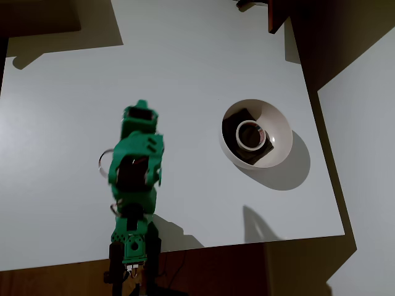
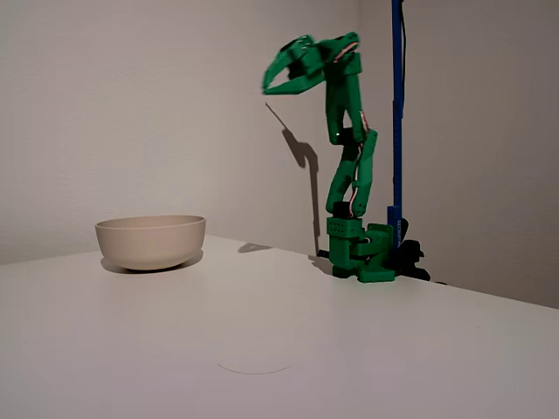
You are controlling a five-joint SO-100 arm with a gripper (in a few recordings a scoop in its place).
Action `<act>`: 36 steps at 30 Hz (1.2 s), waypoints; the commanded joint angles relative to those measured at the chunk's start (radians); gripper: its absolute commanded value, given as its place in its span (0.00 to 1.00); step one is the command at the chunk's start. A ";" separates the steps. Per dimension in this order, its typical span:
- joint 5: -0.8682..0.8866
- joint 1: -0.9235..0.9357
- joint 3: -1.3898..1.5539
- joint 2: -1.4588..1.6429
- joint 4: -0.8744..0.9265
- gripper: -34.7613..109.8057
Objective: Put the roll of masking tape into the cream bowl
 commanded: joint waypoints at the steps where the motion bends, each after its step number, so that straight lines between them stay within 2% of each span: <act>1: 0.009 -0.161 0.242 0.258 0.049 0.18; 12: -0.060 -0.189 1.161 0.769 -0.296 0.18; 20: -0.114 -0.149 1.657 0.997 -0.492 0.18; 29: -0.127 -0.167 1.959 1.170 -0.546 0.18; 36: -0.141 -0.164 2.163 1.362 -0.494 0.18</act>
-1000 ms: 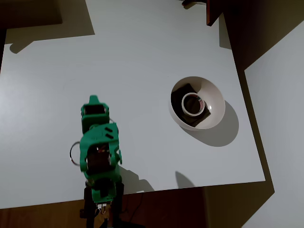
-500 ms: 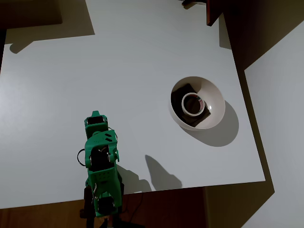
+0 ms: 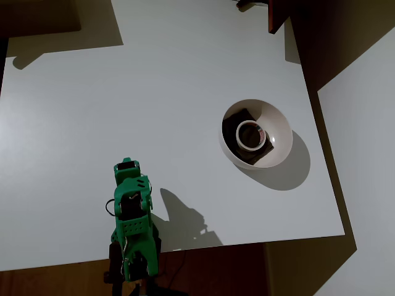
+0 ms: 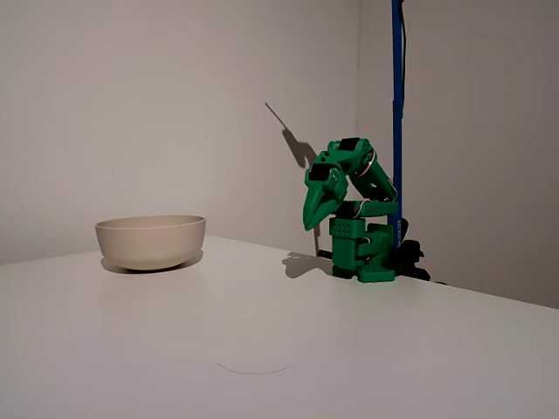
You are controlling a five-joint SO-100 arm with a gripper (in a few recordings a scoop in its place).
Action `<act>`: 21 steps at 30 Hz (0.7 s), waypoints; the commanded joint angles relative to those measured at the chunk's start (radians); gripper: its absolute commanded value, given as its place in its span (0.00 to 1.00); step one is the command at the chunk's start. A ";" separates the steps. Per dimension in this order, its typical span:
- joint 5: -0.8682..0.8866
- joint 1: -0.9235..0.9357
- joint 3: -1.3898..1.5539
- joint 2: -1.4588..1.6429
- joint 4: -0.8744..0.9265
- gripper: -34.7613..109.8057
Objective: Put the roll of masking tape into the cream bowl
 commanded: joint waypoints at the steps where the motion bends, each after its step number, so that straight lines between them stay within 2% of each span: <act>1: -0.002 -0.006 0.055 0.060 0.025 0.18; 12: -0.014 0.002 0.192 0.060 0.020 0.18; 21: -0.003 0.014 0.195 0.060 0.089 0.18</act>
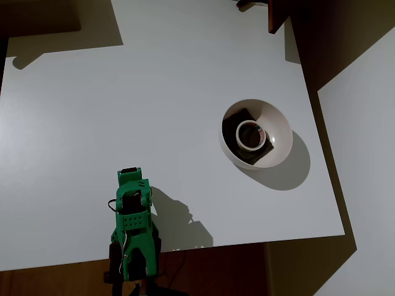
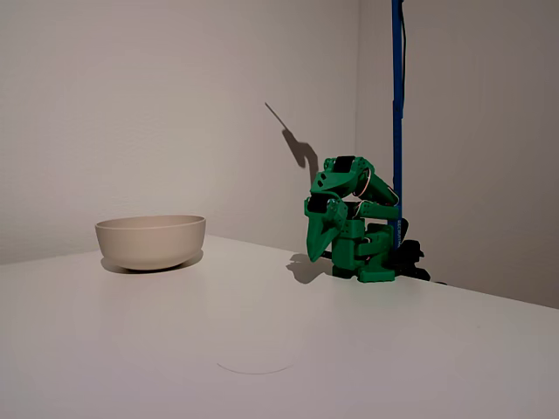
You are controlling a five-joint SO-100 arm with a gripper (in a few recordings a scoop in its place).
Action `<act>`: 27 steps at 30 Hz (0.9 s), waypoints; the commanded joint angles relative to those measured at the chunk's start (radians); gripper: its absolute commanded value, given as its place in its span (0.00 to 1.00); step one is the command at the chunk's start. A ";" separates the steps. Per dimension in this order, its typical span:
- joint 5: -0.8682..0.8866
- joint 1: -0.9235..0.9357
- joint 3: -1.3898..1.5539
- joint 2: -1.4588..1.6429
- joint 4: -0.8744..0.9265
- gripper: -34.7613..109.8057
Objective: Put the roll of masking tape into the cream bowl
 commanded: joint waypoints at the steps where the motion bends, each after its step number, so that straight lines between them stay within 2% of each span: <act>1: 0.000 -0.020 -0.021 0.009 0.043 0.18; 27: -0.002 0.006 -0.026 0.009 0.064 0.18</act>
